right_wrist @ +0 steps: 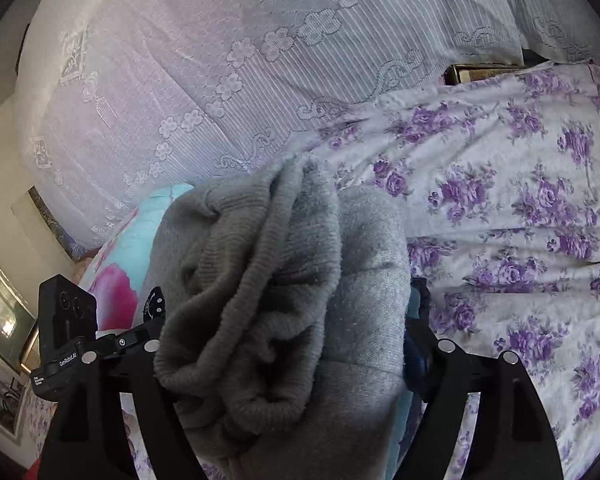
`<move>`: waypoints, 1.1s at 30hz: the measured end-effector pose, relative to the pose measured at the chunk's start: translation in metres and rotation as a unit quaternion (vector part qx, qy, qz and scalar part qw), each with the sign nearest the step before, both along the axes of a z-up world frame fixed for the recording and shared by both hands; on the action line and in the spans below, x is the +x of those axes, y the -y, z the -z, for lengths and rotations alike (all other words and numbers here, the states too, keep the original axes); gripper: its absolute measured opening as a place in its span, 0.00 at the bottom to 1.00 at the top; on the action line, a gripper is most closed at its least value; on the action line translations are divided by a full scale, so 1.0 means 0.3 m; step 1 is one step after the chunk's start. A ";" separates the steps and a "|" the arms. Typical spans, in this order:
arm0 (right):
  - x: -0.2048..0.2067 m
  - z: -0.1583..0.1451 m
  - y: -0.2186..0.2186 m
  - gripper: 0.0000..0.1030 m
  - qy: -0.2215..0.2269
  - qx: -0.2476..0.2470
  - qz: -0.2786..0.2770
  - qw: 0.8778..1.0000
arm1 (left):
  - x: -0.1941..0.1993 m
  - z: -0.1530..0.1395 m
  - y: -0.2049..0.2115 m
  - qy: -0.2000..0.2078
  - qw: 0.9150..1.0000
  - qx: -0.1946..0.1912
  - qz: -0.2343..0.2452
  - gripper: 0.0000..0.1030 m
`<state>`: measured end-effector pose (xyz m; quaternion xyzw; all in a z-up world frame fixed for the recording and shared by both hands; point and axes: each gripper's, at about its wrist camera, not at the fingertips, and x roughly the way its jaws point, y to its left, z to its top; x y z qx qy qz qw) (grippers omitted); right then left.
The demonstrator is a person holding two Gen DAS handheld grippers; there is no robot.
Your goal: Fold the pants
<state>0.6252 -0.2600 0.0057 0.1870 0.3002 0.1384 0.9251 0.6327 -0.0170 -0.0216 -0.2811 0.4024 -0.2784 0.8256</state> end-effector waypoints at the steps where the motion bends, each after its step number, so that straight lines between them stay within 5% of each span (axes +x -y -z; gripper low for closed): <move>1: 0.001 -0.007 0.000 0.79 -0.001 -0.003 -0.002 1.000 | -0.003 -0.011 0.004 0.003 1.000 0.013 0.001 0.72; 8: -0.069 -0.125 -0.036 0.79 0.018 -0.020 0.009 1.000 | -0.079 -0.169 -0.011 0.068 0.991 0.096 -0.067 0.84; 11: -0.107 -0.153 -0.094 0.81 0.031 -0.079 0.018 0.996 | -0.118 -0.236 -0.028 0.086 0.982 0.137 -0.100 0.88; 14: -0.099 -0.159 -0.107 0.93 0.031 -0.136 0.054 0.989 | -0.144 -0.249 -0.025 0.082 0.977 0.167 -0.102 0.89; 17: -0.054 -0.143 -0.020 0.93 -0.009 -0.050 0.069 0.996 | -0.155 -0.211 -0.006 0.060 0.976 0.189 -0.092 0.89; 20: -0.127 -0.184 0.017 0.93 0.042 -0.006 0.097 0.994 | -0.164 -0.164 0.010 0.051 0.974 0.204 -0.083 0.89; 25: -0.253 -0.286 -0.106 0.94 0.150 -0.132 0.120 0.973 | -0.197 -0.142 0.019 0.059 0.971 0.215 -0.085 0.90; 29: -0.137 -0.169 -0.242 0.95 0.064 -0.294 0.135 0.944 | -0.196 -0.137 0.017 0.051 0.972 0.210 -0.096 0.90; 31: -0.108 -0.138 -0.231 0.97 0.043 -0.286 0.143 0.947 | -0.213 -0.145 0.013 0.047 0.971 0.213 -0.101 0.89; 33: -0.159 -0.174 -0.215 0.97 0.068 -0.245 0.155 0.955 | -0.249 -0.162 0.006 0.051 0.969 0.217 -0.104 0.89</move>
